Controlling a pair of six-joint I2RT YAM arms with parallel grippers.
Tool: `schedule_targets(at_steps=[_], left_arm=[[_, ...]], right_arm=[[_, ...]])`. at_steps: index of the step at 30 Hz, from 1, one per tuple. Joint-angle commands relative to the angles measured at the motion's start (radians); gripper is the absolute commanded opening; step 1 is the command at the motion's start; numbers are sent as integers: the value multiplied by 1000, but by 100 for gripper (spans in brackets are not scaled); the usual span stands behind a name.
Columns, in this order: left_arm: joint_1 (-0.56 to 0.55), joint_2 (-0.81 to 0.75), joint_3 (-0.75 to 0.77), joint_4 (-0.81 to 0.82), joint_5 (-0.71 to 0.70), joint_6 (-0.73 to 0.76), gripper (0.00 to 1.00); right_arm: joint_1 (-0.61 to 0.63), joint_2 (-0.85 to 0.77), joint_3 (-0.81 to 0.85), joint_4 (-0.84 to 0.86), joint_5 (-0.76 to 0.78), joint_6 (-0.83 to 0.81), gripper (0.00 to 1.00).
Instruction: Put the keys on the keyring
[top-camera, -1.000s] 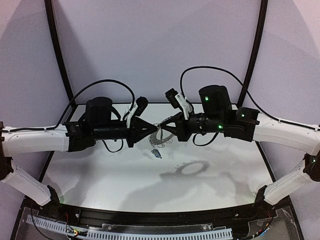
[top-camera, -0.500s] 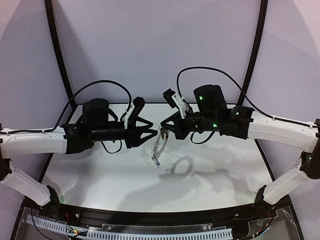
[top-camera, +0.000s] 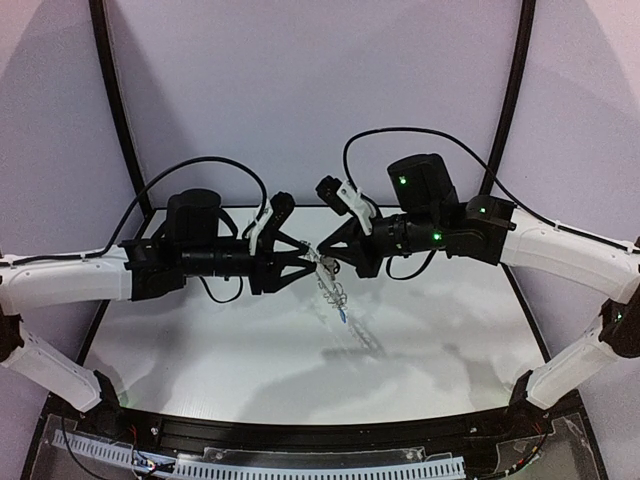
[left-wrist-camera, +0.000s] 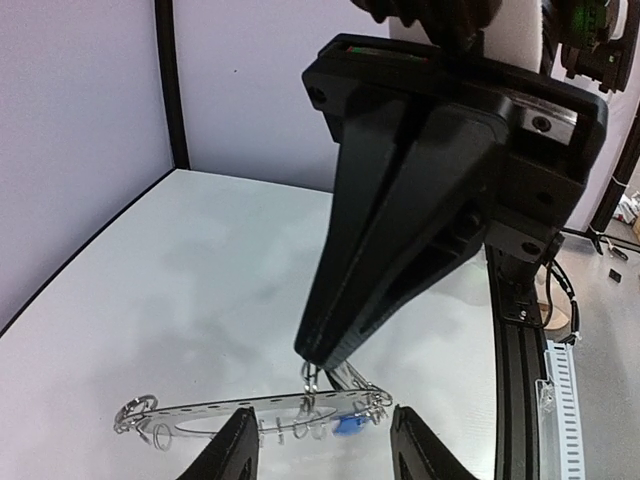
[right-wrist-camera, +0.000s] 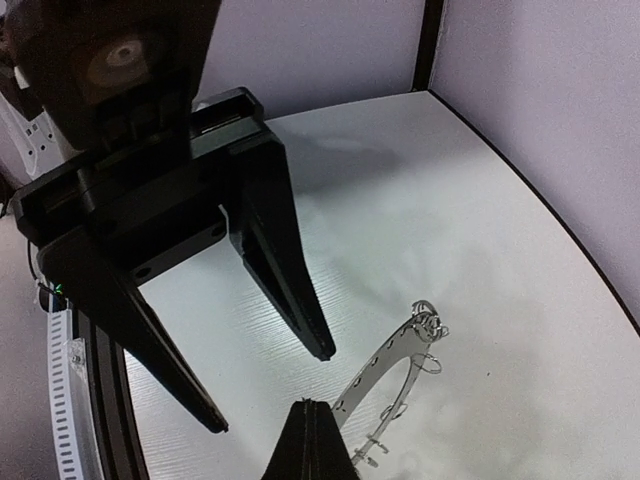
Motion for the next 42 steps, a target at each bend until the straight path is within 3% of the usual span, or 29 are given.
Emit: schedule_targets(at_steps=[1, 6, 12, 19, 26, 28, 32, 38, 41, 42], left_arm=[[-4, 14, 36, -25, -12, 15, 45], [-4, 23, 56, -78, 6, 93, 40], [-3, 42, 105, -161, 41, 127, 21], [-4, 50, 117, -177, 123, 156, 19], [-4, 76, 156, -217, 122, 172, 11], [-4, 77, 158, -218, 124, 174, 3], [-4, 73, 159, -243, 120, 171, 1], [-4, 57, 144, -210, 31, 75, 1], [-4, 42, 98, -131, 24, 54, 1], [-4, 19, 60, -28, 18, 45, 1]], right_arm=[[-1, 3, 34, 11, -55, -19, 0], [0, -2, 35, 5, -69, -28, 0], [-1, 1, 44, -4, -98, -35, 0], [0, 6, 53, -6, -112, -31, 0], [0, 16, 63, -7, -138, -22, 0], [0, 22, 66, -16, -139, -19, 0], [-1, 12, 55, -14, -108, -10, 0], [0, -17, 6, -3, 2, 54, 0], [-3, -21, -25, 9, 61, 83, 0], [-9, -20, -44, 22, 83, 130, 0]])
